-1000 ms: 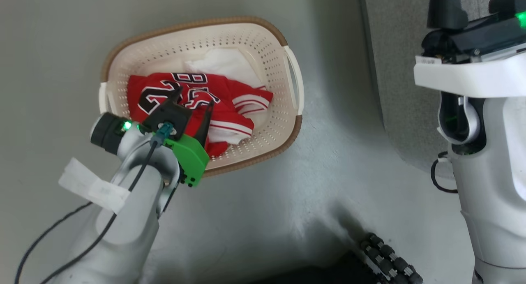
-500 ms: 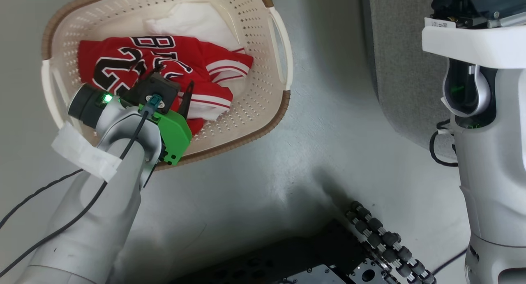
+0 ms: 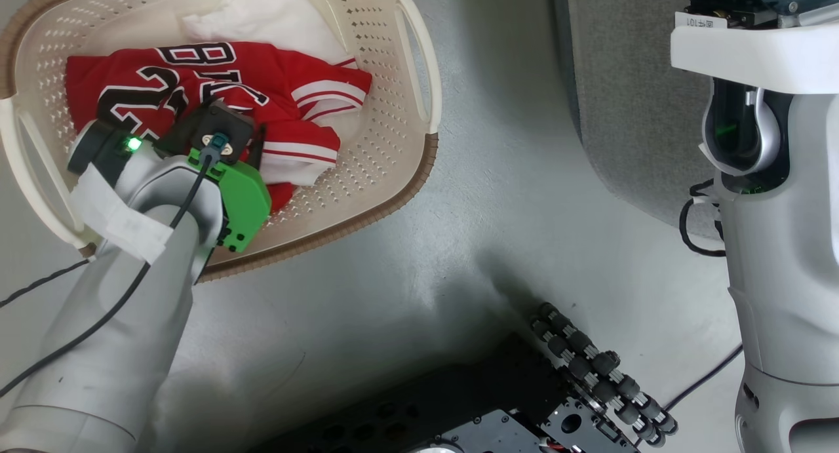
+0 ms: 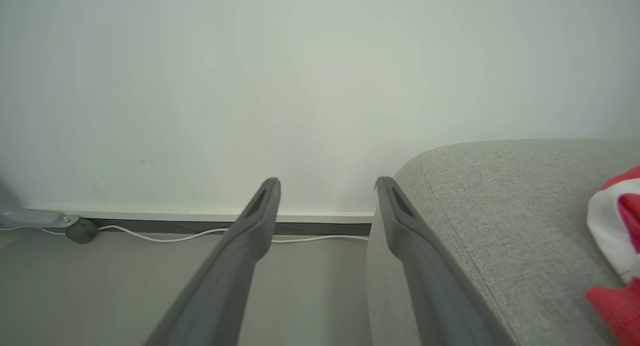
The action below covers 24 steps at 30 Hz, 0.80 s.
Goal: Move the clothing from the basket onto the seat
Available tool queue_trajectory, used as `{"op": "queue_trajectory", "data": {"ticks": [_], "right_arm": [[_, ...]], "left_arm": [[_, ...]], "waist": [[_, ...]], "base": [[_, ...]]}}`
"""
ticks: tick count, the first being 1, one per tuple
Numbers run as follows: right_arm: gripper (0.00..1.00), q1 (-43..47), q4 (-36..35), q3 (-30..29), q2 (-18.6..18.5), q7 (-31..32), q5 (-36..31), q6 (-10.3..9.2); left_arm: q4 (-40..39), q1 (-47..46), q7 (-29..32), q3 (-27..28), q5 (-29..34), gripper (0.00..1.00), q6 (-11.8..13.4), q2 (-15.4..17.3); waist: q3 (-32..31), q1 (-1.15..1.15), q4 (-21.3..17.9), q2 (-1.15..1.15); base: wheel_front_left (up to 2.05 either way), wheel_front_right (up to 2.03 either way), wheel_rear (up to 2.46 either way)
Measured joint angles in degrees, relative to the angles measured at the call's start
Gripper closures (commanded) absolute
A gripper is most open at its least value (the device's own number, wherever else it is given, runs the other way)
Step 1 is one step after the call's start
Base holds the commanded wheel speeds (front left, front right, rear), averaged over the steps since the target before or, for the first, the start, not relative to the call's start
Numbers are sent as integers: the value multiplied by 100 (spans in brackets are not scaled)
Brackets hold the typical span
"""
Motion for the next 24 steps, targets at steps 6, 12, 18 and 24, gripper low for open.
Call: {"op": "queue_trajectory", "data": {"ticks": [6,12,18,24], "right_arm": [[0,-49,12,5,19,0,3,0],[0,-50,43,7,27,0,46,1],[0,-50,71,15,44,0,54,11],[0,-52,113,14,47,0,54,15]], "left_arm": [[176,-161,88,-20,185,0,148,38],[277,-349,71,-20,276,0,357,43],[539,-349,191,-22,274,0,375,41],[635,-353,183,-23,271,100,376,14]], "waist": [[34,0,-60,0],[59,0,-106,0],[77,0,-151,0],[63,0,-172,0]], "base": [[0,0,0],[0,0,0],[0,0,0],[0,0,0]]}}
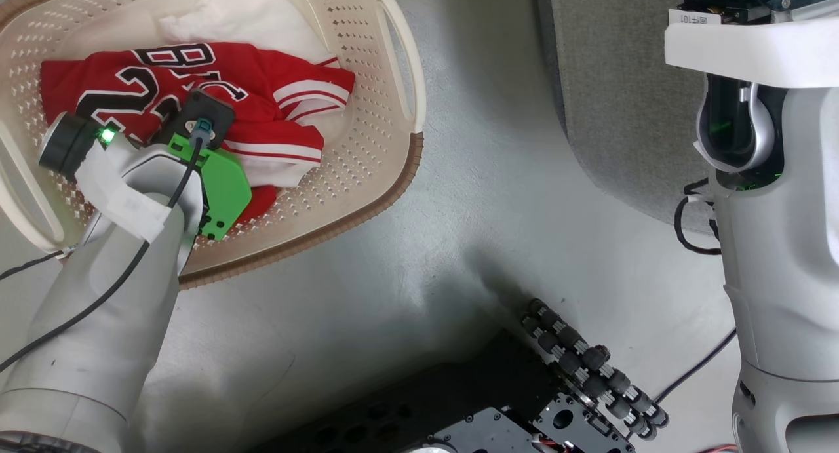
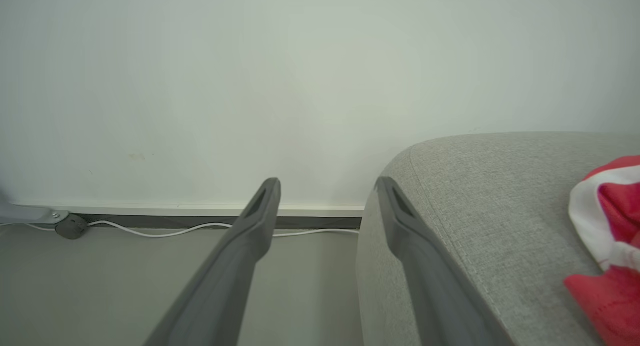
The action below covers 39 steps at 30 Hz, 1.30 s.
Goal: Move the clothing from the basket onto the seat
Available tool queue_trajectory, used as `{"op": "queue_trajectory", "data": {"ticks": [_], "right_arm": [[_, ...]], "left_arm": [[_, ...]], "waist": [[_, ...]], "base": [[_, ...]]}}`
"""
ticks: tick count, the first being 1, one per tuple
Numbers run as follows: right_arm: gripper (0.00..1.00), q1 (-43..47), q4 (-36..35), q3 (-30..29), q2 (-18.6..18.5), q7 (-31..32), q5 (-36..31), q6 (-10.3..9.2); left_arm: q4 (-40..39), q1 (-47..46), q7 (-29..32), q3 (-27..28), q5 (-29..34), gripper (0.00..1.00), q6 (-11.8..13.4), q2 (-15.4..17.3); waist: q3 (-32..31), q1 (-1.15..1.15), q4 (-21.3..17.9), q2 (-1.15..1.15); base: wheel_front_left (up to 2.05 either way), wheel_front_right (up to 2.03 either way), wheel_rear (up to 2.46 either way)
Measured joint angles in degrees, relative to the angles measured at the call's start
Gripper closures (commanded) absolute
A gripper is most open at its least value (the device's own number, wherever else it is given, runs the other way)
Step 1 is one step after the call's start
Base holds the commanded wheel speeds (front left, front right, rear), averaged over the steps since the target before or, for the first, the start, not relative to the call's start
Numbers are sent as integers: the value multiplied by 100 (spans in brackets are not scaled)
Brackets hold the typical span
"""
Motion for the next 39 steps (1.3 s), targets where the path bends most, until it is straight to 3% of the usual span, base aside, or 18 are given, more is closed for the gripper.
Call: {"op": "queue_trajectory", "data": {"ticks": [5,15,21,39], "right_arm": [[0,-9,88,-19,3,0,-1,27],[0,114,423,-129,7,-1,-58,35],[0,404,661,-245,9,0,-118,47],[0,886,1161,-323,-41,0,-396,330]], "left_arm": [[57,-1,-176,-11,-42,100,-3,-87],[-109,16,-902,97,-502,100,-153,-582],[-246,123,-1339,198,-801,100,-277,-646],[-893,131,-1515,207,-1034,100,-382,-762]], "waist": [[-92,-1,6,0],[-467,-1,110,0],[-837,-1,226,0],[-2093,-1,859,0]], "base": [[0,0,0],[0,0,0],[0,0,0],[0,0,0]]}}
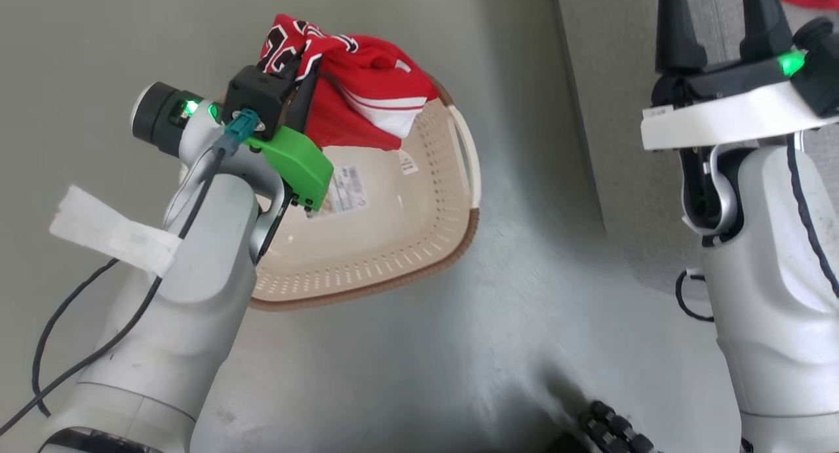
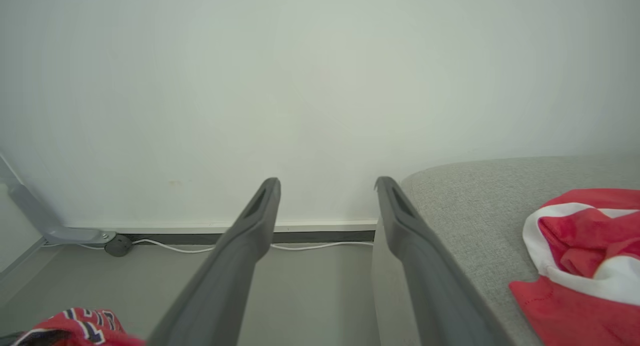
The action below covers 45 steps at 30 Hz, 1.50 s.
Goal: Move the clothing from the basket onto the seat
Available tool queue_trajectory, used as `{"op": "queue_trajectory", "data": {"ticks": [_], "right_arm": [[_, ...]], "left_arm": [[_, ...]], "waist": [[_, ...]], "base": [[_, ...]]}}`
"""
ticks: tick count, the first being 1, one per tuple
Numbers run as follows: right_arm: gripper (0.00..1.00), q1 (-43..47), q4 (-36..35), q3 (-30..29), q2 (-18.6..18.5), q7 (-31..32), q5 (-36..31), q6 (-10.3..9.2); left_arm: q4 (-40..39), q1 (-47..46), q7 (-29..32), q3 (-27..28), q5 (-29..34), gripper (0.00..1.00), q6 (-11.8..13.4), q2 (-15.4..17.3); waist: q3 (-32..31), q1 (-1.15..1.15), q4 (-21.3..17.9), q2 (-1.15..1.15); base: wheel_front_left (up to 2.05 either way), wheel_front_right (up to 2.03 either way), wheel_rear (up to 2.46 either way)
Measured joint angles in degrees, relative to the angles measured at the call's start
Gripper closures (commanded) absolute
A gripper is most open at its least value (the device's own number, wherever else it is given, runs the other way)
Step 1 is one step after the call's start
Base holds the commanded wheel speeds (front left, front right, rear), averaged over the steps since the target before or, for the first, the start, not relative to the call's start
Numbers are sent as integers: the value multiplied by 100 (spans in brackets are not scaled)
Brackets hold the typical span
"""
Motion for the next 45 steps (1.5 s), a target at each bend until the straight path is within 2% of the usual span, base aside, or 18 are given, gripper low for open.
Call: {"op": "queue_trajectory", "data": {"ticks": [10,23,35,45], "right_arm": [[0,490,318,-63,-10,0,-63,54],[0,1242,775,-47,-53,0,-118,134],[0,1825,1369,576,-22,1,-265,363],[0,2145,1735,1472,12,1,-285,472]], "left_arm": [[-292,42,-2,167,-408,100,-24,-43],[-399,634,-2,171,-867,100,-70,-70],[-222,1279,-2,27,-1036,100,-88,-75],[-285,1569,138,-174,-1284,100,-121,-73]], "waist": [[-813,0,405,0],[-1908,0,794,0],[-3000,-1,1044,0],[-3788,-1,1150,0]], "base": [[0,0,0],[0,0,0],[0,0,0],[0,0,0]]}}
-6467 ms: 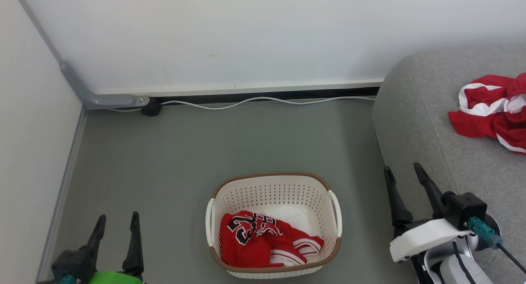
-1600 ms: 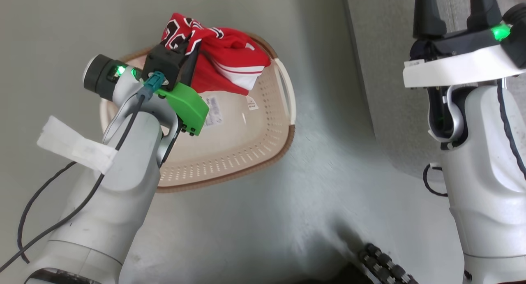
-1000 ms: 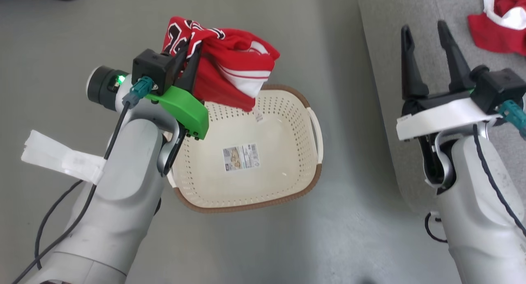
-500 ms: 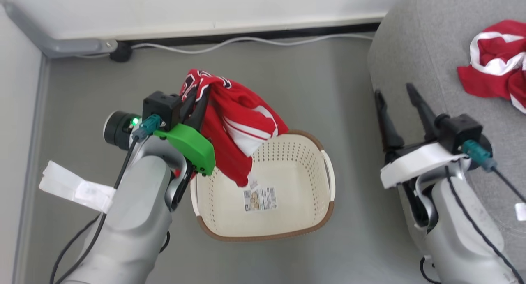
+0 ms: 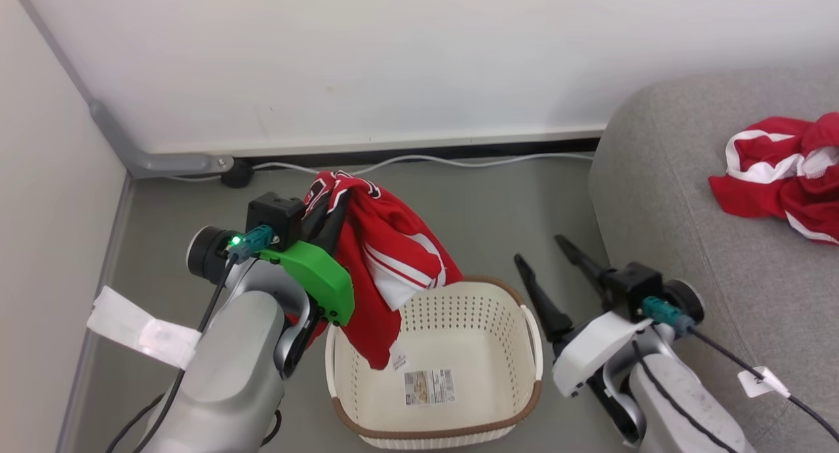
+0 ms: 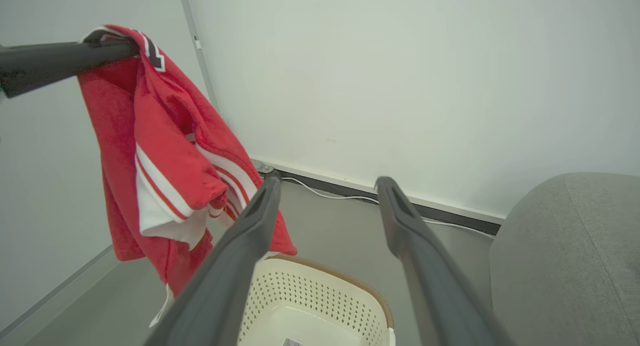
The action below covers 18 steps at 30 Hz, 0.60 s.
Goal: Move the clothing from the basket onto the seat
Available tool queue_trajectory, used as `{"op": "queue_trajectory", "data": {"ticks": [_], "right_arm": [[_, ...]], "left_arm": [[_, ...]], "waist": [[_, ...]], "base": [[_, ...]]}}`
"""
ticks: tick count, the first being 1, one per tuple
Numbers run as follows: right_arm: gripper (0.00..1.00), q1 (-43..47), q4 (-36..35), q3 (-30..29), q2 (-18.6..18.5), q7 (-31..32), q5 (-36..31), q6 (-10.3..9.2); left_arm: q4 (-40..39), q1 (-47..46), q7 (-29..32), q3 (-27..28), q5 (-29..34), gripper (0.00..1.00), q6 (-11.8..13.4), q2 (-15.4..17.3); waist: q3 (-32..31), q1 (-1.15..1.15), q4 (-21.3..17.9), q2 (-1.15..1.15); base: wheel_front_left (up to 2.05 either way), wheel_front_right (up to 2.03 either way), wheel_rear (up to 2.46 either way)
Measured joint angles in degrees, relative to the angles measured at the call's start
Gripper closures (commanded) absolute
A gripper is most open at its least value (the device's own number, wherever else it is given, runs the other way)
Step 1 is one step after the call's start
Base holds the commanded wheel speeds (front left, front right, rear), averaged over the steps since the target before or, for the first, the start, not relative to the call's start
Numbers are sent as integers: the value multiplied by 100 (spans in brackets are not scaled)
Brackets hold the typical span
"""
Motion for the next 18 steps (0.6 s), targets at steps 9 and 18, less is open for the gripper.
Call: {"op": "queue_trajectory", "data": {"ticks": [9,18], "right_arm": [[0,3,237,825,7,36,15,42],[0,-226,458,1536,8,60,258,43]], "left_arm": [[-378,1,224,-298,-112,100,0,0],[-831,1,420,-748,-370,100,0,2]], "waist": [[-327,0,130,0],[-363,0,313,0]], "base": [[0,0,0],[0,0,0]]}}
